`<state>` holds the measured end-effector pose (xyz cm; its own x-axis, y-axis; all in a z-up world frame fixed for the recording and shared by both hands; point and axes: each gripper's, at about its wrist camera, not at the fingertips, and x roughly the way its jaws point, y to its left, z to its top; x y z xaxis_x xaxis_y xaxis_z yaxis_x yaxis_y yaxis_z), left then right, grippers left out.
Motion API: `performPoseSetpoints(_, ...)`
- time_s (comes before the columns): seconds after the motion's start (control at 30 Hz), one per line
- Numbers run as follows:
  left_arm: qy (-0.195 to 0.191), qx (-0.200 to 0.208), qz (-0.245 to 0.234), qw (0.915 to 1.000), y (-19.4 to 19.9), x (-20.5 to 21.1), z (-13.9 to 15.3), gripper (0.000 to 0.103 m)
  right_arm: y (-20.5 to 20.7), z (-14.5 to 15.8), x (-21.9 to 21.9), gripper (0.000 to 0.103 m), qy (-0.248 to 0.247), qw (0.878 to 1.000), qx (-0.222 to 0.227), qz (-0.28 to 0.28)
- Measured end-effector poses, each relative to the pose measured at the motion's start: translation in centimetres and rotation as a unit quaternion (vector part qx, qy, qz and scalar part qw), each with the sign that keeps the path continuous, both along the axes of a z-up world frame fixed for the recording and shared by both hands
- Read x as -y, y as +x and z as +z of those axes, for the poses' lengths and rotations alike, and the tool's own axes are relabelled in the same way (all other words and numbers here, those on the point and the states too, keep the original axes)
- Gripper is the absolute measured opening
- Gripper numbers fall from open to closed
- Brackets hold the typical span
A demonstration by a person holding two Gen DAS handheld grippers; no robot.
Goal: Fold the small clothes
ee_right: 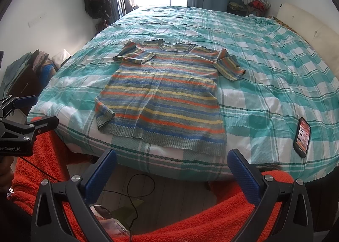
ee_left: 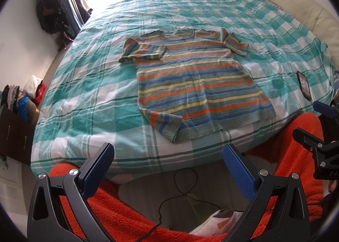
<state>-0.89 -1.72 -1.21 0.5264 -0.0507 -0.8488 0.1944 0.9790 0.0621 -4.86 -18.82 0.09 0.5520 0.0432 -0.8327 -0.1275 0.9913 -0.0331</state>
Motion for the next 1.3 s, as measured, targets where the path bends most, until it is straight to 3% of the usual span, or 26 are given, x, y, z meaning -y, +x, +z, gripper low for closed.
performPoseSetpoints(1.3,0.001,0.001,-0.001,1.0,0.01,-0.06,-0.18,0.103,0.07,-0.26,0.04,0.103,0.0,1.0,-0.003,0.0)
